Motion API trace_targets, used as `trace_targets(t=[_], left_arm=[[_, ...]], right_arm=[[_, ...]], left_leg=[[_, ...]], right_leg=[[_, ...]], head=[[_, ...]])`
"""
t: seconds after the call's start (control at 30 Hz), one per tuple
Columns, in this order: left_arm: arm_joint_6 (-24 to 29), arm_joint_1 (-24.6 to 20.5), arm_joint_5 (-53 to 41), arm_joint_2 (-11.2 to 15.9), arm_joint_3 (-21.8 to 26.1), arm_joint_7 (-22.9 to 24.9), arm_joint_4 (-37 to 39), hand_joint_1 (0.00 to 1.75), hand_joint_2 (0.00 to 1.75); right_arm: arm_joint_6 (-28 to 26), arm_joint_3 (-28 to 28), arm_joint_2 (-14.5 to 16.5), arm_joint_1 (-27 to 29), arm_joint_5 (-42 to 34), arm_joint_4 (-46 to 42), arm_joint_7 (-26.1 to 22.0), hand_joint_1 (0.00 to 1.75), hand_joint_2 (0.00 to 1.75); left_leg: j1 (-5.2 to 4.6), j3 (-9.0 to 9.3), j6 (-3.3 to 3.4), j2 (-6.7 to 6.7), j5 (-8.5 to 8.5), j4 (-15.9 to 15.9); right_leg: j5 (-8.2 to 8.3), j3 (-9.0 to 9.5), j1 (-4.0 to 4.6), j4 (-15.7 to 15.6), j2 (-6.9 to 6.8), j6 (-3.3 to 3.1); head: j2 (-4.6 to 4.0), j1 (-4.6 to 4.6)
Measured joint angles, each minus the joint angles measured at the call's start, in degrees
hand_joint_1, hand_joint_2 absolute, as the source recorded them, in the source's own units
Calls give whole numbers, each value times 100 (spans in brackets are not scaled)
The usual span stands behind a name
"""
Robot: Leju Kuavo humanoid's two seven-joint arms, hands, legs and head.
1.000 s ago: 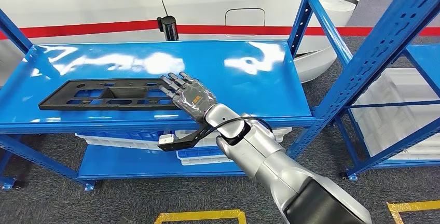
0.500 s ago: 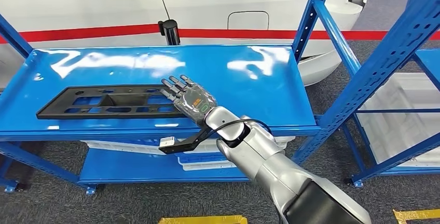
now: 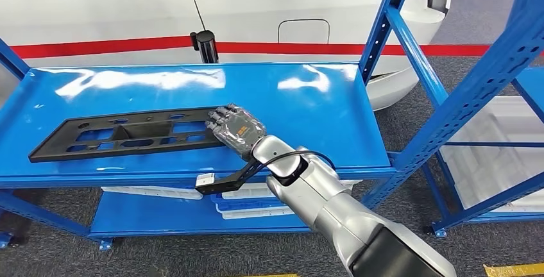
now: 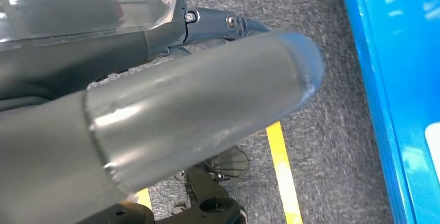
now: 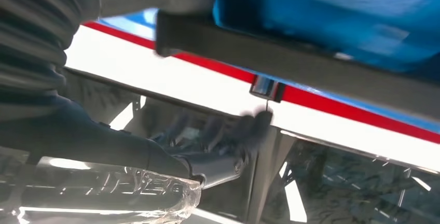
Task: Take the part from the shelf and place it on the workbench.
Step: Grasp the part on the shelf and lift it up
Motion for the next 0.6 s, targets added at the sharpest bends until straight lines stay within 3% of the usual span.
trace_targets(t=[0.13,0.3,0.6], left_arm=[[52,6,55,-4,52,-40,0,0,0],[68,7,109,-9,119,-149,0,0,0],[101,7,109,-12,145,-171,0,0,0]], right_arm=[[-7,-2,-46,2,-31,-42,-45,175,175],[-53,-8,-85,-3,-44,-171,-86,175,175],[-57,-7,-159,1,-36,-366,-107,175,175]], left_leg=[[-76,-5,36,-21,-15,4],[-106,7,100,-20,-35,5],[-104,16,108,-19,-35,6]], right_leg=[[-3,2,-1,-16,-14,4],[-8,13,-18,-41,-14,70],[-4,13,-40,-43,-14,78]], head=[[0,-4],[0,-4],[0,-5]])
